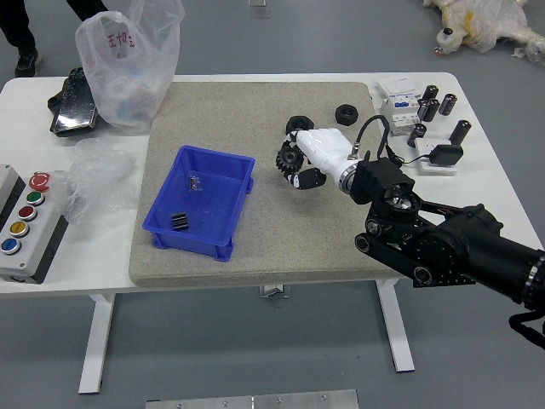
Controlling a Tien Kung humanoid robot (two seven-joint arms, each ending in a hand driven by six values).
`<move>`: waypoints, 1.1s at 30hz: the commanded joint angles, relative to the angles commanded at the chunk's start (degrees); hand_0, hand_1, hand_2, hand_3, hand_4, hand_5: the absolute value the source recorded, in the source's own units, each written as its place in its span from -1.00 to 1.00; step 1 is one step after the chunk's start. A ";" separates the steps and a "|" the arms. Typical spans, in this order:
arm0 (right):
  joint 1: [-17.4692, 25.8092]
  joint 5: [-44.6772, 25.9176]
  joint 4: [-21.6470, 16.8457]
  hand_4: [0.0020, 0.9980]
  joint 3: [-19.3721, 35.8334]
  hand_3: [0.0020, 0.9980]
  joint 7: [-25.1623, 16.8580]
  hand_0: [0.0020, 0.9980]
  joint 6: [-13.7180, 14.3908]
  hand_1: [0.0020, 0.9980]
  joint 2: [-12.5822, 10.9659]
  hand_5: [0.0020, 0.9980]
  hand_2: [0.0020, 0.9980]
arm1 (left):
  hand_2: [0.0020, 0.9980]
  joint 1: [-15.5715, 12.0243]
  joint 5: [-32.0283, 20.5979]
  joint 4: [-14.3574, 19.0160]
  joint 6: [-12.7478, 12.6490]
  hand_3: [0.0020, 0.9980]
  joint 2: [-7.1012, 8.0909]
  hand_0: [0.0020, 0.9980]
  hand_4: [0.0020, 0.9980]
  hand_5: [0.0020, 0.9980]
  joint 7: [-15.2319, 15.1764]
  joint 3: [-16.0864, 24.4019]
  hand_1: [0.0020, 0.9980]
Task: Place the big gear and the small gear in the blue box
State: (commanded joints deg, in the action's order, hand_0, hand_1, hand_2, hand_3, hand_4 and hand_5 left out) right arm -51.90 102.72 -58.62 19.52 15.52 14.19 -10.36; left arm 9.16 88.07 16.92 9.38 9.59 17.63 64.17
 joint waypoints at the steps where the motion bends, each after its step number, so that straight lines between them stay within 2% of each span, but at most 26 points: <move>1: -0.22 0.86 -1.98 -0.29 -0.07 -0.09 0.05 -0.33 0.28 -0.09 0.73 -1.00 -0.26 | 0.23 -0.09 0.26 0.02 0.03 0.52 0.02 0.51 0.31 0.44 0.10 0.21 0.35; 5: -0.66 3.09 -6.81 -0.29 -1.20 -0.09 0.28 -0.33 0.84 -0.09 3.71 -1.00 -0.26 | 0.23 -0.08 0.39 0.05 0.09 0.52 0.01 0.51 0.31 0.44 0.16 0.21 0.35; 6: -0.73 3.49 -7.67 -0.66 -1.54 0.11 0.32 -0.14 0.97 0.19 4.42 -0.75 0.22 | 0.23 -0.05 0.33 0.06 0.10 0.52 0.00 0.50 0.35 0.47 0.13 0.14 0.35; 11: -0.97 4.60 -8.13 -0.66 -2.88 0.11 0.80 -0.14 1.26 0.19 7.65 -0.75 0.22 | 0.23 -0.05 0.63 0.14 0.19 0.52 0.03 0.50 0.35 0.47 0.31 0.37 0.35; 12: -1.00 4.66 -7.96 -0.39 -2.94 0.31 0.93 -0.03 1.14 0.41 8.03 -0.55 0.48 | 0.23 -0.10 0.78 0.16 0.21 0.52 0.05 0.50 0.36 0.48 0.39 0.51 0.35; 17: -1.13 4.51 -7.08 -0.39 -2.99 0.31 1.10 -0.03 0.62 0.41 9.26 -0.55 0.48 | 0.23 -0.20 1.37 0.25 0.35 0.52 0.14 0.50 0.36 0.48 0.73 1.04 0.35; 18: -1.14 4.46 -6.88 0.45 -3.05 0.87 1.17 0.16 0.56 0.71 9.42 -0.25 0.87 | 0.23 -0.18 1.40 0.26 0.38 0.52 0.15 0.50 0.36 0.48 0.76 1.06 0.35; 23: -0.78 4.03 -6.22 0.45 -3.28 0.87 1.34 0.16 -0.04 0.71 9.76 -0.25 0.87 | 0.23 0.03 1.38 0.29 0.49 0.52 0.11 0.50 0.36 0.48 0.79 0.98 0.35; 24: -0.69 3.96 -6.24 0.81 -3.27 1.00 1.39 0.22 -0.25 0.78 9.75 0.04 0.99 | 0.23 0.05 1.42 0.29 0.52 0.52 0.12 0.50 0.36 0.48 0.80 1.00 0.35; 29: -0.28 3.79 -6.49 0.81 -3.06 1.00 1.28 0.22 -0.88 0.78 9.55 0.04 0.99 | 0.23 0.17 1.56 0.29 0.60 0.52 0.20 0.50 0.36 0.48 0.85 1.12 0.35; 30: -0.20 3.76 -6.59 0.98 -3.03 1.00 1.22 0.23 -0.86 0.80 9.49 0.16 1.00 | 0.23 0.21 1.52 0.29 0.59 0.52 0.22 0.50 0.37 0.47 0.83 1.08 0.35; 33: 0.07 3.51 -7.06 0.98 -2.88 1.00 0.89 0.23 -0.49 0.80 9.29 0.16 1.00 | 0.23 0.31 1.45 0.29 0.59 0.52 0.23 0.50 0.37 0.47 0.84 1.06 0.35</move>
State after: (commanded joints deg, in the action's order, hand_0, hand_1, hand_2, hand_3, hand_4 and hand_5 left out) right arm -51.83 106.23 -65.68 16.65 16.41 13.70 -1.07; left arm 9.48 89.51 17.21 9.97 9.82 18.47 65.23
